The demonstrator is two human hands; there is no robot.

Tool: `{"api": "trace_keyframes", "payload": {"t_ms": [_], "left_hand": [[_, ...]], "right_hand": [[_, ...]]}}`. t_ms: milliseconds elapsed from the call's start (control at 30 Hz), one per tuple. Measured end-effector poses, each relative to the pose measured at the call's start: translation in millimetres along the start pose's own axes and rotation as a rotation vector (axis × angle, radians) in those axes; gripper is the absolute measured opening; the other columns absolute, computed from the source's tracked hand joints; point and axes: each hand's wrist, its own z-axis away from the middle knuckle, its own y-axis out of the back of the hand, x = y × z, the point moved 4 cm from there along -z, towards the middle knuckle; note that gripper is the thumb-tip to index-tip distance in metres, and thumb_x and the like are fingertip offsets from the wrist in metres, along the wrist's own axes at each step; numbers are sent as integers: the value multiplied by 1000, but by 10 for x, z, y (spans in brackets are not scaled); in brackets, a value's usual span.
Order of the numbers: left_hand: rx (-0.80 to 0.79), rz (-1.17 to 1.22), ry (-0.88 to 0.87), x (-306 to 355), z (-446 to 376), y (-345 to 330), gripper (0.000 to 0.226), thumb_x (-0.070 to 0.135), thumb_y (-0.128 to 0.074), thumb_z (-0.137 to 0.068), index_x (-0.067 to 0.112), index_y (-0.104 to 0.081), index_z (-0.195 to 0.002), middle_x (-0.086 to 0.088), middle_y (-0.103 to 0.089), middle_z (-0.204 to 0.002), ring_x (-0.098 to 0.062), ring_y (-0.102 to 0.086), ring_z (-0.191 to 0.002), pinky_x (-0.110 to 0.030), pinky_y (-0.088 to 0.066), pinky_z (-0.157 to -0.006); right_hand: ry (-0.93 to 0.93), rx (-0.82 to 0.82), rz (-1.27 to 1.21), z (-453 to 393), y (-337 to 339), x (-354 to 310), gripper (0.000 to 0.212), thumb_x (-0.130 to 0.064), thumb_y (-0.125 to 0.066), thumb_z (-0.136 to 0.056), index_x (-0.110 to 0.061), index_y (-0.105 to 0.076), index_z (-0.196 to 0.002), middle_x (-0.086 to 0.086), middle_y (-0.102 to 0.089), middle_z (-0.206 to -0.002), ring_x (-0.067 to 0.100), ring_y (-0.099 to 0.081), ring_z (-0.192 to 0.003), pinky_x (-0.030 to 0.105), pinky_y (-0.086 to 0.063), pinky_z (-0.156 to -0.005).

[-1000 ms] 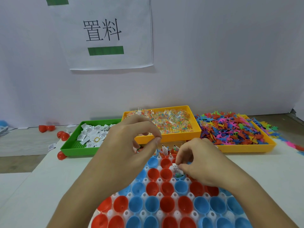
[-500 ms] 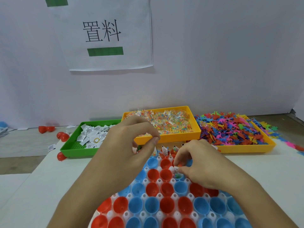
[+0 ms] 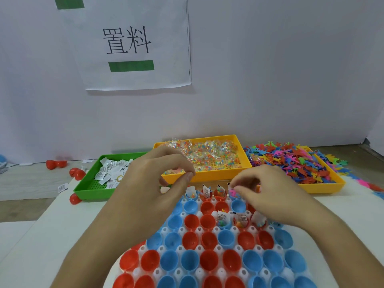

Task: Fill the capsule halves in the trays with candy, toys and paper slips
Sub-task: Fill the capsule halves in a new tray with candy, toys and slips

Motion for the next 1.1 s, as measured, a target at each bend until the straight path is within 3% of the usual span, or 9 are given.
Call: {"api": "trace_keyframes", "payload": {"t_ms": [133, 200, 300, 400, 533, 700, 867, 1100], "left_hand": [[26, -7, 20, -53, -7, 68, 18, 17, -66, -87, 33, -74, -83, 19, -64, -98, -6, -62, -96, -12, -48, -68], [42, -10, 22, -68, -8, 101, 18, 19, -65, -87, 35, -73, -83, 20, -64, -99, -5, -62, -97, -12, -47, -69], [44, -8, 25, -81, -7, 116, 16, 23, -64, -88, 35, -73, -84, 20, -64, -97, -5, -63, -96, -10, -46, -69], [40, -11, 31, -90, -8, 107, 15, 22, -64, -88, 34, -73, -84, 20, -65, -97, -6, -63, -95, -12, -47, -68], [35, -16, 30, -82, -9, 91, 16, 20, -65, -88, 33, -73, -84, 20, -64, -98, -5, -63, -96, -12, -48, -68], [39, 1, 26, -48, -12, 88, 18, 18, -66, -87, 34, -73, -83, 21, -63, -100, -5, -62, -96, -15, -48, -68], [44, 11, 13, -24, -9, 121, 16, 19, -65, -87, 32, -73, -84, 20, -63, -100, -5, -61, -98, -15, -49, -69], [67, 9, 18, -22, -8, 213, 15, 18, -66, -88, 29, -74, -83, 17, -65, -94, -8, -60, -96, -14, -48, -69]], "right_hand": [[-78, 215, 87, -35, 275, 417, 22, -13, -61, -94, -24, -73, -110, -13, -70, -98, -2, -59, -81, 10, -41, -71], [-150, 323, 161, -15, 391, 658, 27, -6, -59, -93, -15, -71, -116, 2, -72, -109, 16, -63, -91, 27, -45, -83], [-254, 350, 189, 34, 441, 952, 28, -4, -58, -93, -11, -69, -119, 11, -71, -116, 30, -63, -106, 39, -48, -94], [-289, 307, 167, 45, 368, 1083, 22, -6, -62, -94, -13, -73, -111, 5, -73, -105, 23, -64, -95, 32, -48, -86], [-271, 365, 122, 26, 293, 1080, 10, -7, -68, -90, -15, -74, -94, -10, -65, -78, 4, -57, -73, 26, -42, -74], [-250, 433, 58, 27, 254, 1096, 13, -10, -72, -88, -20, -67, -83, -14, -64, -77, -1, -57, -75, 26, -43, -67], [-248, 475, 75, 25, 274, 1085, 17, -11, -73, -87, -23, -67, -77, -16, -64, -74, -3, -56, -73, 14, -36, -60], [-196, 630, 15, 111, 521, 848, 19, -5, -69, -88, -20, -64, -77, -7, -65, -74, 6, -59, -72, 31, -42, -66]]}}
